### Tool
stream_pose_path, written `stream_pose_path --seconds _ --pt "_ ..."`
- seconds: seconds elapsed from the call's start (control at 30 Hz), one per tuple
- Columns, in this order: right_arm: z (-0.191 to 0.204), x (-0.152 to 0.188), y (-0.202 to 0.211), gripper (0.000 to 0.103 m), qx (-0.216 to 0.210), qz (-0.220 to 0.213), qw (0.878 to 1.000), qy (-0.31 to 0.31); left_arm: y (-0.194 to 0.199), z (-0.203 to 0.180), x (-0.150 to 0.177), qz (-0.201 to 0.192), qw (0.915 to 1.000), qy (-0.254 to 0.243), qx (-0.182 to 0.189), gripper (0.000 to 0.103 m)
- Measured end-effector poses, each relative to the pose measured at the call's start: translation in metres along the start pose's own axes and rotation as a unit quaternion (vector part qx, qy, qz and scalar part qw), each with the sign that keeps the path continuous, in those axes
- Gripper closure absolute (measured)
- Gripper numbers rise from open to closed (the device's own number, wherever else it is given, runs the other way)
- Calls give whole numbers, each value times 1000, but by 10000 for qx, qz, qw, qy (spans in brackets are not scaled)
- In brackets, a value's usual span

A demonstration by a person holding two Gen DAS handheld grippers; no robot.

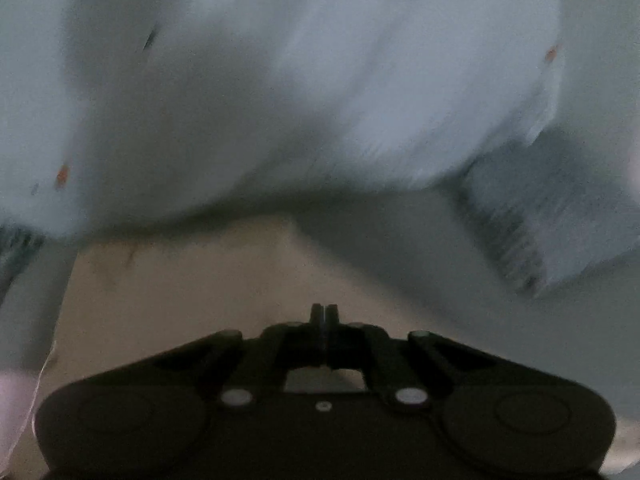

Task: Fold clothes

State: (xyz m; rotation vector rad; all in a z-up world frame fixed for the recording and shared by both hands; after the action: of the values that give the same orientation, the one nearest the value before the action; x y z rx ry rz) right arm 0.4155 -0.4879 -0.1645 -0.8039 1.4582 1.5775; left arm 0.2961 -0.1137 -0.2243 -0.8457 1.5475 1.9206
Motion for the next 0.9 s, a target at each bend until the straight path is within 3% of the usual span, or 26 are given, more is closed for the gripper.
stream_pose_path --seconds 0.1,0.2,0.27,0.3,0.47,0.53,0.6,0.67,0.77,0.9 --pt "-34 -21 -3 103 223 -90 9996 -157 23 -15 -14 -357 9965 -700 281 98" --pt "-51 -5 -25 95 -123 571 9968 -546 20 -22 -10 -328 9950 -863 384 98" --pt "-49 20 -30 70 -418 887 9914 -870 11 -21 -4 -191 9961 -805 312 98" --pt "-43 35 -31 64 -571 1057 9887 -893 8 -19 -2 -134 9969 -722 299 98" --pt "-12 96 -43 55 -909 1551 9786 -1003 1 -8 2 48 9987 -446 238 98" --pt "-8 105 -46 46 -964 1374 9782 -1220 0 -5 4 95 9989 -407 212 97" --pt "-2 107 -47 48 -996 1233 9810 -1118 -2 -3 5 142 9992 -344 165 97" --pt "9 107 -51 95 -1068 1300 9828 -761 -2 -2 7 184 9992 -326 109 97" --pt "18 96 -47 102 -1174 1187 9854 -344 -2 0 6 204 9990 -388 51 97" --pt "-3 44 -29 102 -1432 507 9873 -469 8 -6 -1 68 9953 -965 33 97"
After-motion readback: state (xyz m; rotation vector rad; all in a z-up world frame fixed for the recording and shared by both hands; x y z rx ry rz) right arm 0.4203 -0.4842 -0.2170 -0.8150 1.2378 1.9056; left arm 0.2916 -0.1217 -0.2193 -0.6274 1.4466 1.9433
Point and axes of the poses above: each gripper's, at about its wrist camera, not at the fingertips, and y roughly against the way its jaws point, z to its left, x to its underside, the point moved 1 cm from there along -y, roughly the way its jaws point, and after that the axes turned 10 degrees about -z, right-handed, at the moved point
